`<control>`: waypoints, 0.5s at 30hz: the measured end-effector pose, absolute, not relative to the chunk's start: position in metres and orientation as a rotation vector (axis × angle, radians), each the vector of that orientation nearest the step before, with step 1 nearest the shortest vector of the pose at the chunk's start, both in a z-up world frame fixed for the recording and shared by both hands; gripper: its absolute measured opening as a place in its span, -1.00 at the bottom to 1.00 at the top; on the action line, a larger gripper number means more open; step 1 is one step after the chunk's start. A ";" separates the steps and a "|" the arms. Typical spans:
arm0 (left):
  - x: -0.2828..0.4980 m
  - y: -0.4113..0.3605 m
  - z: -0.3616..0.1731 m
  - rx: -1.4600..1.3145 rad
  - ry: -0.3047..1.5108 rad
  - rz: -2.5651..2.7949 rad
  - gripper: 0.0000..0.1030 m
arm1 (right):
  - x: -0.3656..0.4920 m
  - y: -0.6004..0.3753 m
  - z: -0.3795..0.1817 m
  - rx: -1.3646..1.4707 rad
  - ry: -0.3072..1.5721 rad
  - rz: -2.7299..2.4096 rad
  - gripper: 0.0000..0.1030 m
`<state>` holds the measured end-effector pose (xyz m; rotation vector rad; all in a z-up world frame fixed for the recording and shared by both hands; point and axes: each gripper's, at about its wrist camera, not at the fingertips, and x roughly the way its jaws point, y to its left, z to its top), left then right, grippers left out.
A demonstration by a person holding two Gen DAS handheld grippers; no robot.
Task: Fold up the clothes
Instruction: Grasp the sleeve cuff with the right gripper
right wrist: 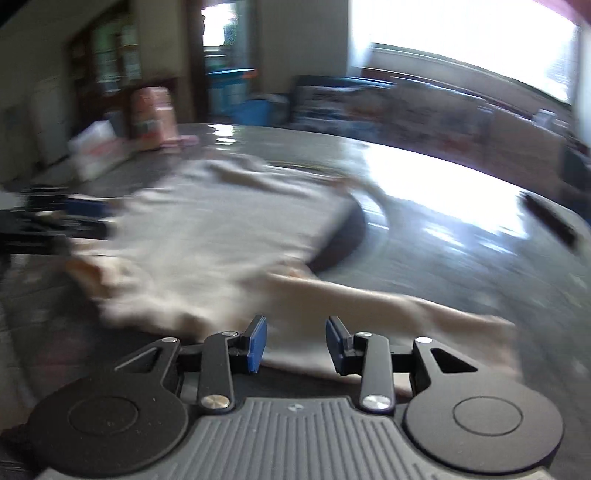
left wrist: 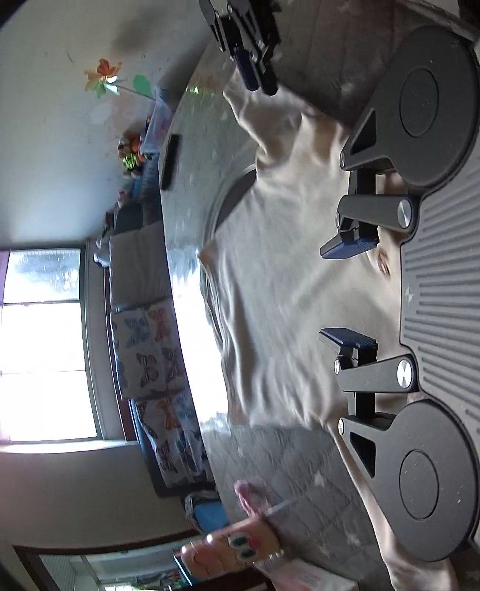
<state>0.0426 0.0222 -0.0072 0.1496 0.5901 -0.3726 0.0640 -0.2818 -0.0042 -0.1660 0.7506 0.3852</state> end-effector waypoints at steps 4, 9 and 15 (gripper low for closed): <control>0.048 -0.003 -0.013 0.146 0.607 -0.421 -0.13 | 0.071 -0.325 -0.013 -0.116 0.747 0.201 -0.32; 0.050 -0.031 -0.020 0.159 0.625 -0.470 -0.13 | 0.081 -0.366 -0.023 -0.043 0.749 0.050 -0.32; 0.052 -0.049 -0.027 0.173 0.645 -0.494 -0.13 | 0.081 -0.385 -0.034 0.027 0.759 0.012 -0.47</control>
